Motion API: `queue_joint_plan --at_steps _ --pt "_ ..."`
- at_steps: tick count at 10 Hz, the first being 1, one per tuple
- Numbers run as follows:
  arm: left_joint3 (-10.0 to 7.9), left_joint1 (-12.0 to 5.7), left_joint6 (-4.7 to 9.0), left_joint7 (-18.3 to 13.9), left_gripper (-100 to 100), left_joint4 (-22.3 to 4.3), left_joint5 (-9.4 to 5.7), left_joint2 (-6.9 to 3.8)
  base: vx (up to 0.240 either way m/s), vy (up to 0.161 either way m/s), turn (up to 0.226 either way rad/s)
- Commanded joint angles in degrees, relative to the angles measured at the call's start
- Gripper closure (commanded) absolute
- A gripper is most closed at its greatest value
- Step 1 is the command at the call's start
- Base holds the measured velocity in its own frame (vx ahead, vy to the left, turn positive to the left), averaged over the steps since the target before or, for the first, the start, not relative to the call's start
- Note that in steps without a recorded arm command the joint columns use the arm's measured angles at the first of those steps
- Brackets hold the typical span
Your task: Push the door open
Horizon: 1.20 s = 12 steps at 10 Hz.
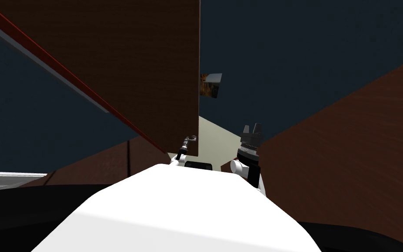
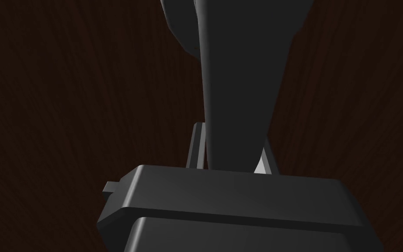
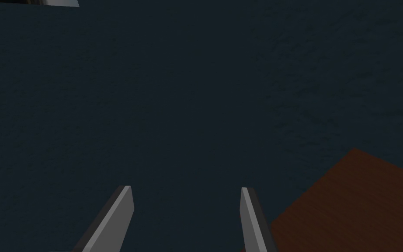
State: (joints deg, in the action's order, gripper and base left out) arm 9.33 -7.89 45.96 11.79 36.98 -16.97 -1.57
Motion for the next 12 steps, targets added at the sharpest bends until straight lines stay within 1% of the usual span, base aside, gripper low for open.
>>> queue_joint_plan --at_steps 1,2,4,5,7,8,9,10,11,12 --pt "-1.68 -1.18 0.8 0.8 100 -0.85 -0.82 -0.44 0.171 -0.003 0.055" --pt "-2.21 -1.2 0.9 1.27 100 -0.87 -1.1 -0.04 0.237 -0.058 0.061" --pt "-3.19 -1.23 1.08 2.15 100 -0.92 -1.62 1.23 0.208 -0.078 0.089" --pt "-3.8 -1.25 1.19 2.7 100 -0.95 -1.95 2.42 0.188 -0.105 0.092" --pt "-4.39 -1.27 1.3 3.23 100 -0.98 -2.26 4.05 0.143 -0.138 0.087" --pt "-4.71 -1.09 1.38 3.02 100 -0.73 -2.38 2.84 0.05 -0.061 0.069" --pt "-5.48 -0.98 1.44 3.46 100 -0.52 -2.86 1.52 0.107 0.057 0.014" --pt "-5.78 -0.98 1.5 3.68 100 -0.5 -3.09 1.03 0.161 0.059 0.004" --pt "-5.78 -0.98 1.5 3.68 100 -0.5 -3.09 1.03 0.109 0.016 -0.021" --pt "-6.53 -0.97 1.64 4.23 100 -0.47 -3.64 0.26 0.163 -0.001 0.034"
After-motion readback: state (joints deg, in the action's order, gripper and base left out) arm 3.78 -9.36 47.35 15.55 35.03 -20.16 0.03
